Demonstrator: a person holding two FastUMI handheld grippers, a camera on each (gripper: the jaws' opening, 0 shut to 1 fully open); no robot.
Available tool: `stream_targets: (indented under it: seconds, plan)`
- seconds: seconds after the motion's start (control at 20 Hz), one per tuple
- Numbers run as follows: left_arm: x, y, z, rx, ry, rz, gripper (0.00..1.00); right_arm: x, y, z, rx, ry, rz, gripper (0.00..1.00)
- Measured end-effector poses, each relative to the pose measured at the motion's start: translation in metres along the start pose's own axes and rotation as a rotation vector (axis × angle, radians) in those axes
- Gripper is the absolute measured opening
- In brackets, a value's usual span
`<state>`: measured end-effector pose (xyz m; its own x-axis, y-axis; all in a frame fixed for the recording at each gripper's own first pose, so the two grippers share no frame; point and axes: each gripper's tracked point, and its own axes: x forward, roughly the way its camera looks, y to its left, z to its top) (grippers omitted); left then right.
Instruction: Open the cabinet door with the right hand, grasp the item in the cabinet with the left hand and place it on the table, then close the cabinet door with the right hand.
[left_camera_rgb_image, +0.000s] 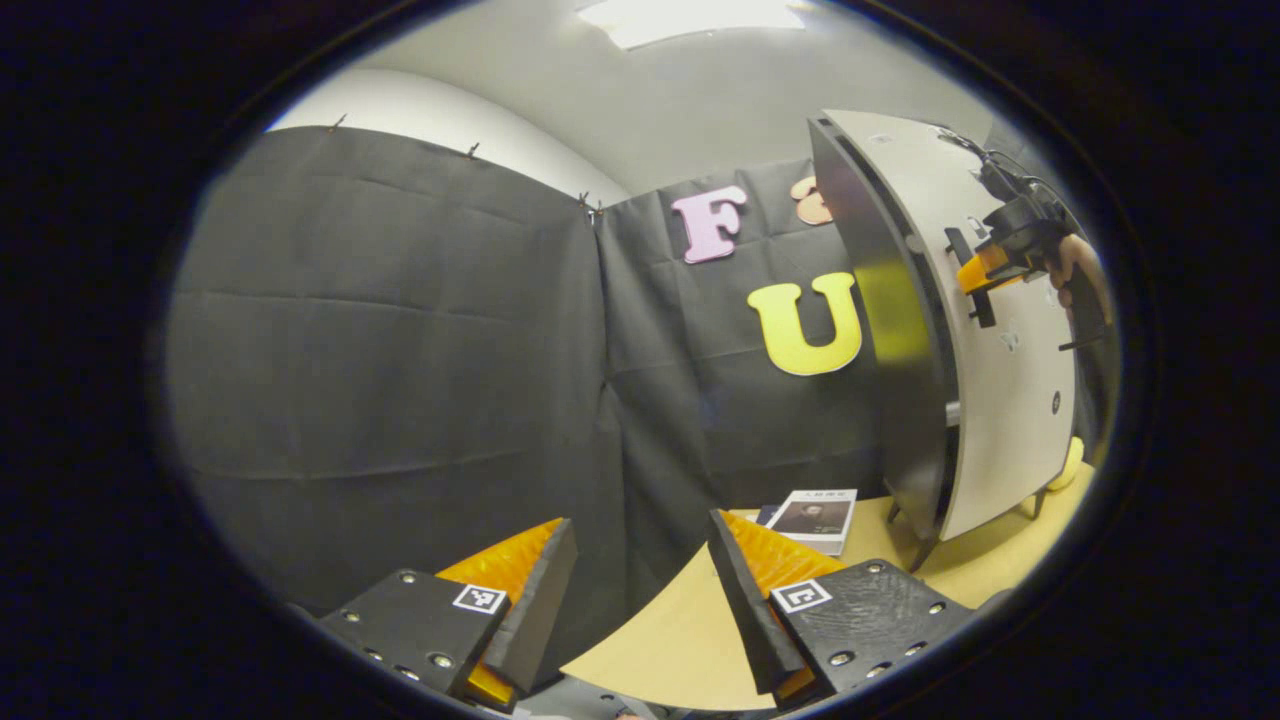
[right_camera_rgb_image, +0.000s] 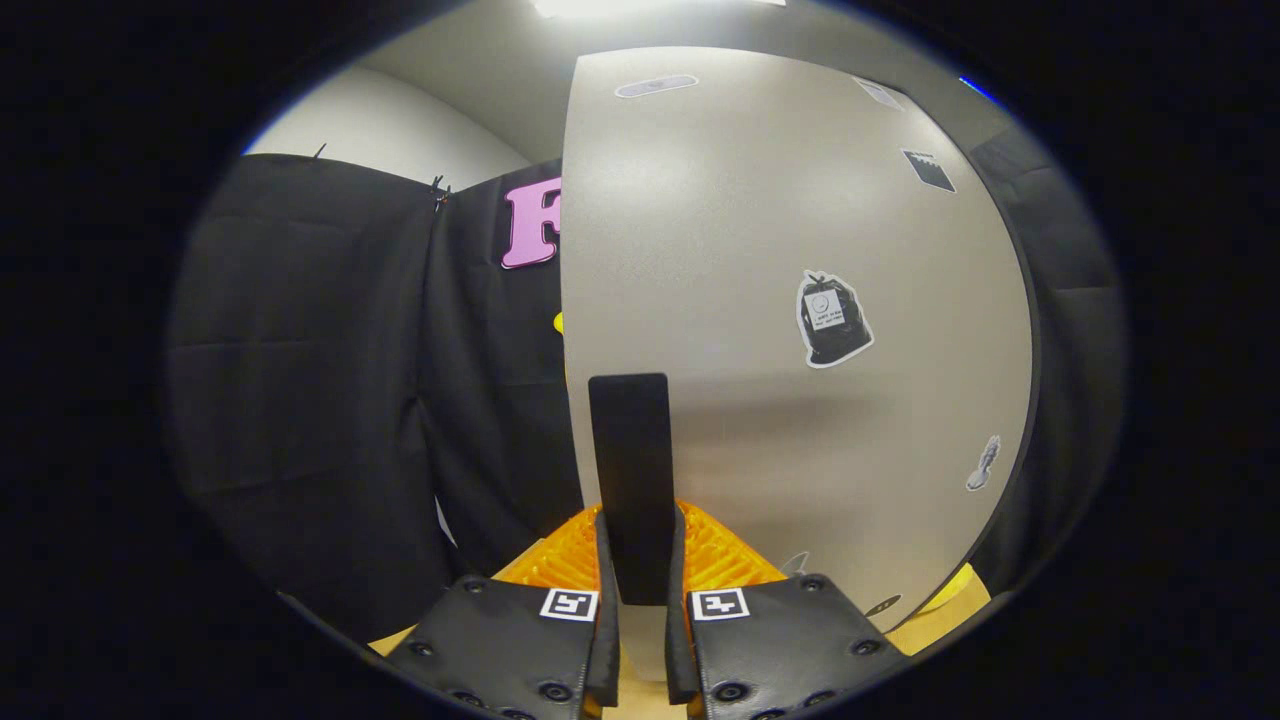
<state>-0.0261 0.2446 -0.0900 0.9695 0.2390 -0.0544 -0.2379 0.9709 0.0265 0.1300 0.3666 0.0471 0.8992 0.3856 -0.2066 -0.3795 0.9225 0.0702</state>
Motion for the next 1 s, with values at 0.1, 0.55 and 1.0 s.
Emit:
stream_targets:
  seconds: [0.1,0.55,1.0]
  plan:
    - [0.001,-0.011,0.004,0.001,-0.011,-0.028,0.81,-0.010,-0.002,0.000,0.002,0.009,0.020,0.20]
    - [0.008,-0.068,0.020,-0.008,-0.050,-0.153,0.80,-0.051,-0.004,0.008,0.002,0.037,0.083,0.20]
    - [0.006,-0.122,0.036,-0.010,-0.076,-0.261,0.80,-0.089,-0.021,0.007,0.022,0.051,0.130,0.20]
